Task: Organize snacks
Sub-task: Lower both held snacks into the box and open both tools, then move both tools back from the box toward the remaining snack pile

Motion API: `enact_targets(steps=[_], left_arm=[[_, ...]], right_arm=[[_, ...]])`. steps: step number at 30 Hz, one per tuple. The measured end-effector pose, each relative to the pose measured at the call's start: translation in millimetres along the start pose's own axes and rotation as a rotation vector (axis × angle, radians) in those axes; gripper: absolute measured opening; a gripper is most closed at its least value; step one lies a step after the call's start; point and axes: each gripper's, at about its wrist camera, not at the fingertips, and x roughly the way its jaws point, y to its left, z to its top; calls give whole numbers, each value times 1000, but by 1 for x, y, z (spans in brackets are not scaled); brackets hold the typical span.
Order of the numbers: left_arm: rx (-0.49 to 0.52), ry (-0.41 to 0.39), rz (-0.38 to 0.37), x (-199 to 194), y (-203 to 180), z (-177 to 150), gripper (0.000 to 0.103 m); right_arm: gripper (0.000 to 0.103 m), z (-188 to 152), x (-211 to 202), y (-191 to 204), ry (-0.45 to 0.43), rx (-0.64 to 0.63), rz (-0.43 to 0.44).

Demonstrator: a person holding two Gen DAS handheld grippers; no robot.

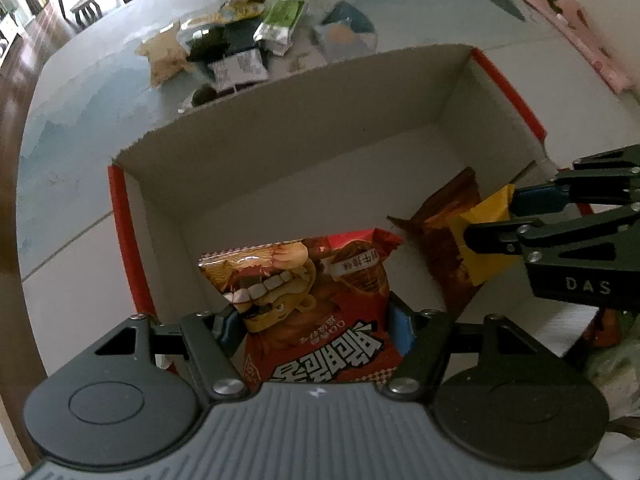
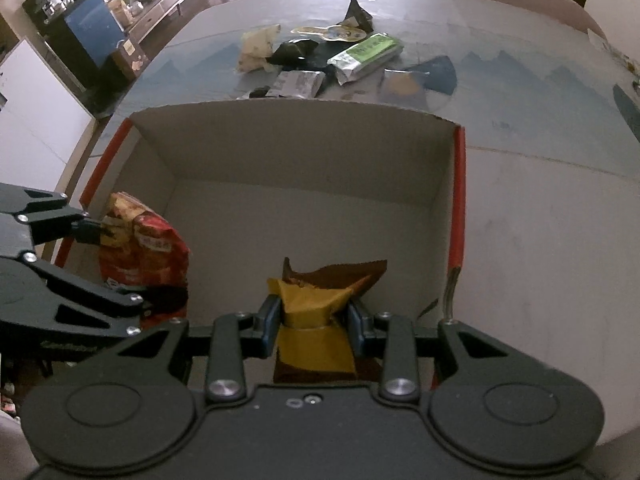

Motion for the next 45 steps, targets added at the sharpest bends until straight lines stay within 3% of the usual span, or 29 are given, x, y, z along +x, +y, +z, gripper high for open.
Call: enact_targets(steps=[14,26,30,32,33,34,45], left_arm=[[-47,7,-31,5,6,-1,70],[-56,-117,-52,-29,8,-8,71],[-59,-168,-42,-44,10,-9,72],[-62,-188,-39,-52,12,-9,72],[-66,-199,-40,-57,13,-10,72],[-70,-209,-44,-61,15,-10,72],[-150,-380,-3,-114,45,7,82]], right_arm=[[36,-4,-3,3,-18,13,12],[45,-2,-36,11,-104,-7,24],[55,1,-49,14,-137,-11,25],[70,3,-55,17,-163,-24,14],[85,4,-60,19,-181,-32,10],[90,5,-62,19,-194,-36,10],[98,49,-98,6,-328,21,-2]])
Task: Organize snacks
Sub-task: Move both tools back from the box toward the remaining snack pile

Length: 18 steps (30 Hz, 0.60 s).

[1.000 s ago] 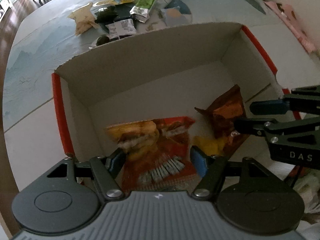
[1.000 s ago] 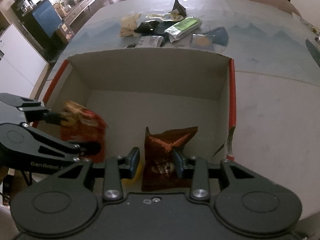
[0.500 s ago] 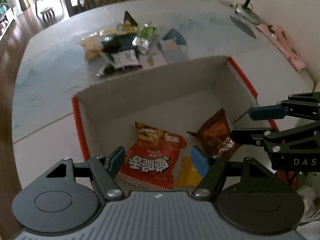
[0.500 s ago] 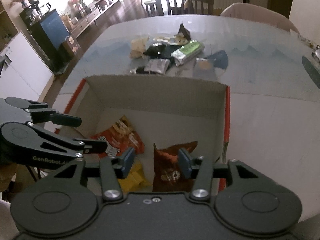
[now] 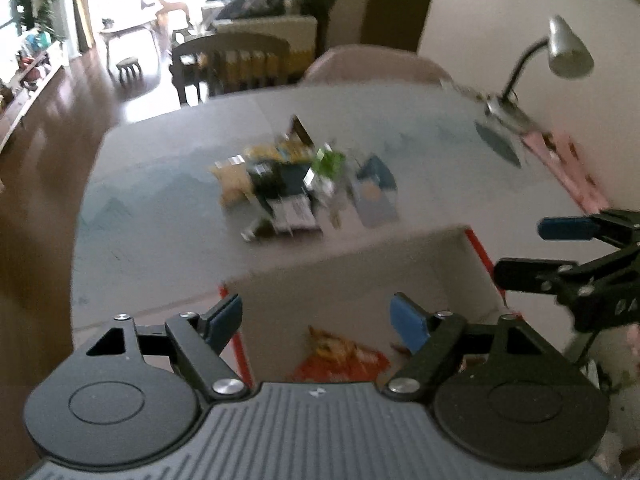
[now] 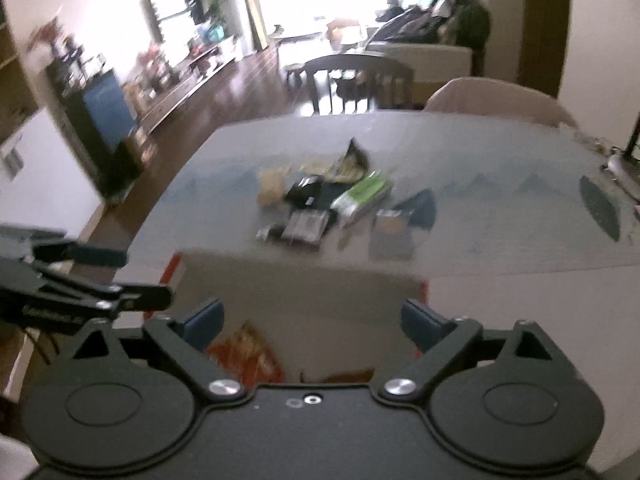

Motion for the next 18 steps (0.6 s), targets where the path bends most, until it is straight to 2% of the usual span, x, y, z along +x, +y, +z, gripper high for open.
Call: enact_targets(steps=[2,6,9,14,18], left_arm=[[-17,-18,17,-2,6,11,82],[-30,-27,47,0,17,34,82],[-45,-21,68,6,26,54,82],[-86,6,105,28,45,91,82],[-93,62,128,57,55,120,82]], right_arm=[[99,13,1,-5,-4,22,-4],[103,33,3,-9,-73,-16,-6],[103,51,14,-18,-79,-8,-16],[103,87,52,-45,42,86,45],[101,105,86,-54,102,55,-1]])
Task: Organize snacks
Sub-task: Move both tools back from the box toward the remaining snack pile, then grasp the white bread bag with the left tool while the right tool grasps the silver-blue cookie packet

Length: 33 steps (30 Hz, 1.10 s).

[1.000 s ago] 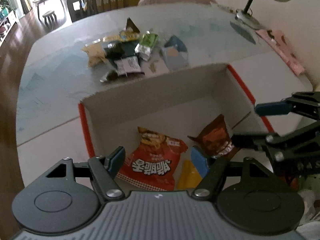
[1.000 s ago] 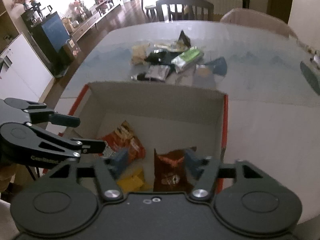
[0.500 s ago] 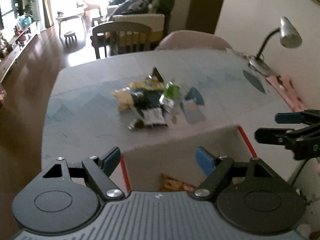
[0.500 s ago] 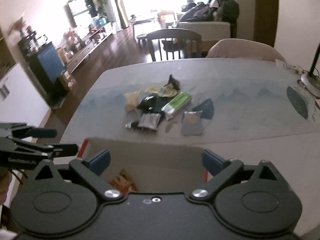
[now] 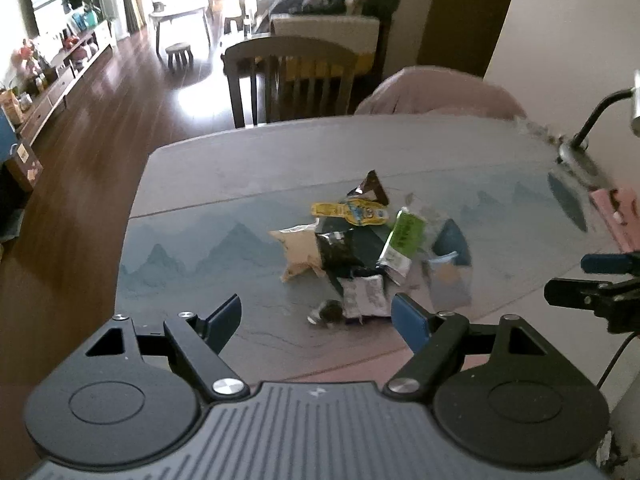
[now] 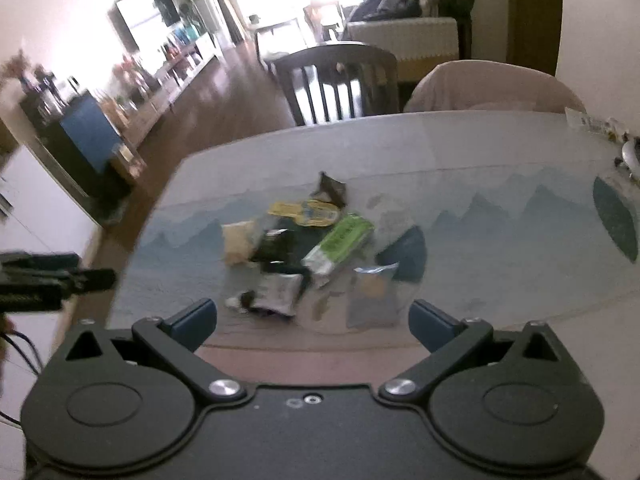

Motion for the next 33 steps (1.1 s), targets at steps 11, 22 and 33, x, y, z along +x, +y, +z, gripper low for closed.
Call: enact_targets(steps=[11,22,33], left_arm=[[-90,195,27,96,10,71,82],[-213,416,29,200,22,91,82],[-231,476,71,250,28,85,78]], right_arm=[[99,52,90,-18,153,-6,14],[89,43,180,-44,373,28,-27],[67,30,213,-47,411,-5,-58]])
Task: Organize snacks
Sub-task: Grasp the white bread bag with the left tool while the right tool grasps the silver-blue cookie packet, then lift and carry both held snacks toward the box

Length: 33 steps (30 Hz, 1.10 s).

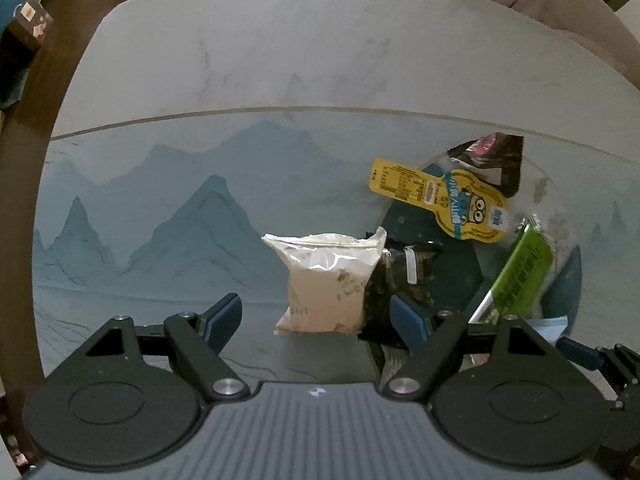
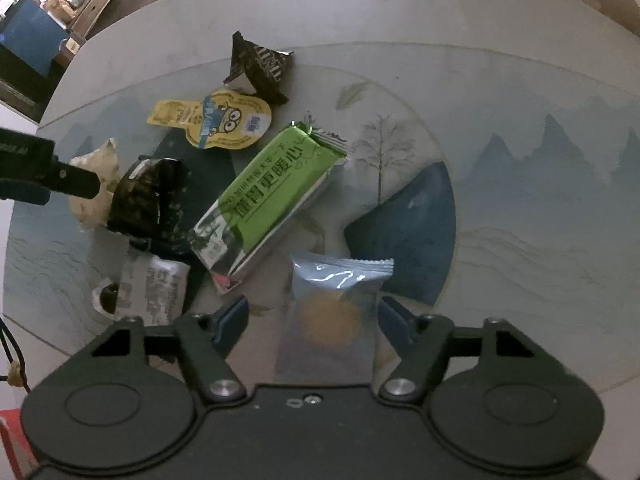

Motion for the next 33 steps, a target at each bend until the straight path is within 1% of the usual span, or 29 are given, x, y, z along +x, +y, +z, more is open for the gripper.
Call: enact_targets(steps=[2,4,5,6,8,10,11,12,14,16,21,24,33], left_arm=[[-6,4,-1,5,1,1,74],[-13,8,0,9,2,2,64],[-16,11,-2,11,3,3,63],[-18,10,-4,12,4,2,63],[-9,2,-5,13,4,3,63],[-7,0,-3,15,4,3,53],[-12,2,-9,16,5,3,49],[-19,2,-12,17,6,3,43],[-21,-4,-4,17,7,2,40],[-20,-17,-4,16,8,1,35],[-30,-41,2,8,14,-5,33],[-38,-56,-4,1,19,-9,33],[-60,-122,-31,-40,35,-23,33]], right_arm=[[63,-1,3,3,-5,-15,-19],[56,-2,6,4,-4,-25,-38],[55,-3,6,5,-11,-29,-45],[53,-3,6,6,-18,-32,-51],[52,-4,7,8,-28,-39,-59],[49,-5,6,9,-37,-50,-71],[48,-5,7,11,-41,-54,-75],[47,-6,6,12,-47,-57,-75],[47,-7,5,11,-57,-62,-73],[47,-8,5,11,-62,-58,-74],[47,-10,2,6,-76,-16,-70],[47,-13,-4,-1,-89,10,-48],[47,-22,-47,-2,-163,43,-11]])
